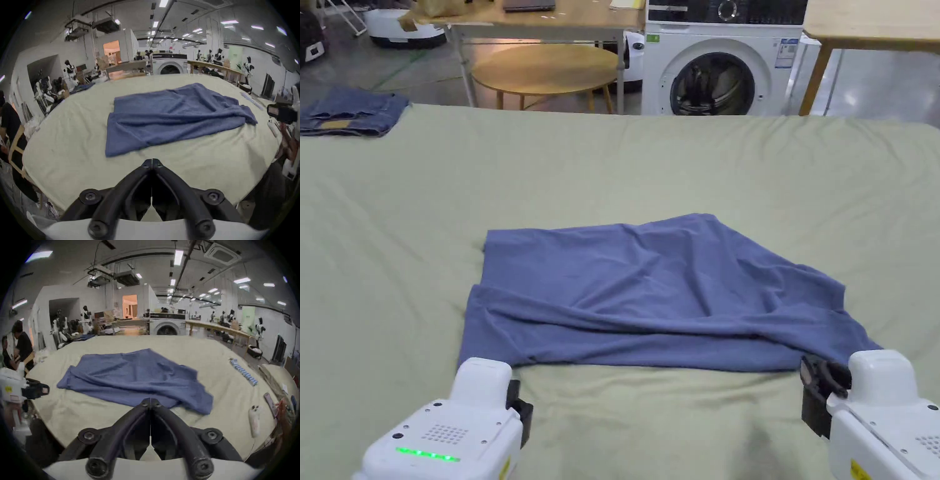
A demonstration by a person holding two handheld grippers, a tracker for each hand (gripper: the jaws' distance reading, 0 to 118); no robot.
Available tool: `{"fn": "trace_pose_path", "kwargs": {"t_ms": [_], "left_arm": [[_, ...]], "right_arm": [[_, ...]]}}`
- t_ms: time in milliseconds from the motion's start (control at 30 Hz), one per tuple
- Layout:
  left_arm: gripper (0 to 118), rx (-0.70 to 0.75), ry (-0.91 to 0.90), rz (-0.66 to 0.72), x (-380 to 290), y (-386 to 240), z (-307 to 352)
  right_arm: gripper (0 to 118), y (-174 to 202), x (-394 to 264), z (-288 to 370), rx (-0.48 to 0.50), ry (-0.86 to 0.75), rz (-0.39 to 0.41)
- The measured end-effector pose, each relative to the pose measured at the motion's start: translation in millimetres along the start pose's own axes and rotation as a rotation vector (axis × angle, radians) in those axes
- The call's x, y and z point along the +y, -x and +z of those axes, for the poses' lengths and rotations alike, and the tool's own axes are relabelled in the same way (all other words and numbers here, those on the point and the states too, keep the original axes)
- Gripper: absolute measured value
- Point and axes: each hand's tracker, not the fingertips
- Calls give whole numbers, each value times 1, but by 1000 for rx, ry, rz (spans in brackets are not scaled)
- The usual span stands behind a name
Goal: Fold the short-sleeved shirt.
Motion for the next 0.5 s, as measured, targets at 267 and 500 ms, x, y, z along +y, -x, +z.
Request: {"fn": "trace_pose_path", "kwargs": {"t_ms": [267,500], "left_arm": [[19,83,8,71,-1,44,-19],[109,116,50,90,31,74,-74]], "right_arm": [[0,-2,-10,-4,-17,34,-11],[0,-24,-9,-12,-69,58,-27]]}}
